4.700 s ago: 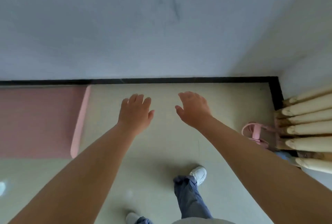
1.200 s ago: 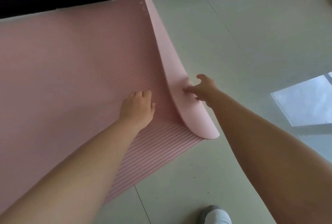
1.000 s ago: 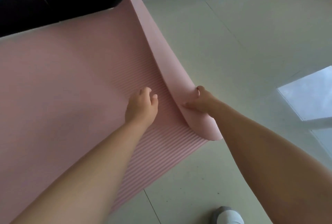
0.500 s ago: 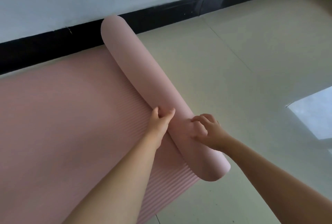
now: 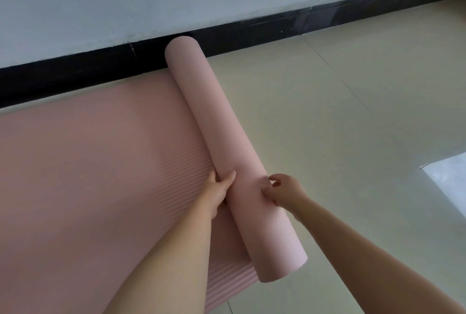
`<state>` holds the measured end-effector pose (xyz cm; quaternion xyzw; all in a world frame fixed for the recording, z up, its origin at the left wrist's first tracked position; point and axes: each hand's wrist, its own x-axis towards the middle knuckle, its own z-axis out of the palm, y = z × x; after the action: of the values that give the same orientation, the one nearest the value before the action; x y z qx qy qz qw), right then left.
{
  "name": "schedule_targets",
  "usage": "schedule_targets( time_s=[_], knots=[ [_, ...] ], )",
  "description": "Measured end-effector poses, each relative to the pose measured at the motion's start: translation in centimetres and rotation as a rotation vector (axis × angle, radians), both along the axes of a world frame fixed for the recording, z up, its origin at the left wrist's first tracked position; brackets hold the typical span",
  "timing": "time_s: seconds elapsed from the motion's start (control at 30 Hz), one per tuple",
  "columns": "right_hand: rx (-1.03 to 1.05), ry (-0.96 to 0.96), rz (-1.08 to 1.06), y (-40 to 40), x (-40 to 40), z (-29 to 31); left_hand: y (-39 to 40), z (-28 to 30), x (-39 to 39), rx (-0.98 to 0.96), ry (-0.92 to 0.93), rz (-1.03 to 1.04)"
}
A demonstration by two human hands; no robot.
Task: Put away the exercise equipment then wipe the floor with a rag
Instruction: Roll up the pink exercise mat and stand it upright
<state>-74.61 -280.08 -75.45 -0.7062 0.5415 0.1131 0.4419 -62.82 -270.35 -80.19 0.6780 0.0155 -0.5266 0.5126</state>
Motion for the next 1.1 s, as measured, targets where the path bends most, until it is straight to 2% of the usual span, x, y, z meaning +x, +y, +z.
schedule_targets(
  time_s=[0.1,0.2,0.33,0.4,0.47,0.6,0.73,0.87,0.93,1.0,1.1],
  knots=[
    [-0.066,0.153,0.208,0.2,0.9,0.4,0.7,0.2,1.1,0.257,-0.362,-0.199],
    [-0.036,0.150,0.240,0.3,1.3,0.3,1.7,1.5,1.3,0.450,-0.705,-0.289],
    [-0.027,0.087,0.287,0.6,1.2,0.9,2.9,2.6,1.8,0.389,-1.144,-0.480],
    [0.013,0.018,0.275,0.6,1.2,1.5,3.8,2.6,3.0,0.338,-1.265,-0.645],
    [0.104,-0.046,0.227,0.6,1.3,2.0,4.8,2.5,3.9,0.312,-1.255,-0.715],
    [0.244,-0.120,0.200,2.0,2.5,2.2,5.3,3.4,4.2,0.455,-1.004,-0.575],
    [0.135,-0.085,0.227,2.8,4.6,3.0,5.1,5.1,4.4,0.466,-0.843,-0.366],
    [0.038,-0.085,0.131,2.9,6.0,2.9,6.3,5.0,4.7,0.432,-0.735,-0.317],
    [0.075,-0.070,0.089,3.4,6.6,2.3,6.7,4.8,4.9,0.417,-0.684,-0.287],
    [0.113,-0.040,0.129,4.0,7.1,2.1,6.9,4.8,5.0,0.434,-0.664,-0.253],
    [0.056,-0.031,0.207,4.4,7.8,2.5,7.7,4.8,5.3,0.469,-0.695,-0.216]
  ],
)
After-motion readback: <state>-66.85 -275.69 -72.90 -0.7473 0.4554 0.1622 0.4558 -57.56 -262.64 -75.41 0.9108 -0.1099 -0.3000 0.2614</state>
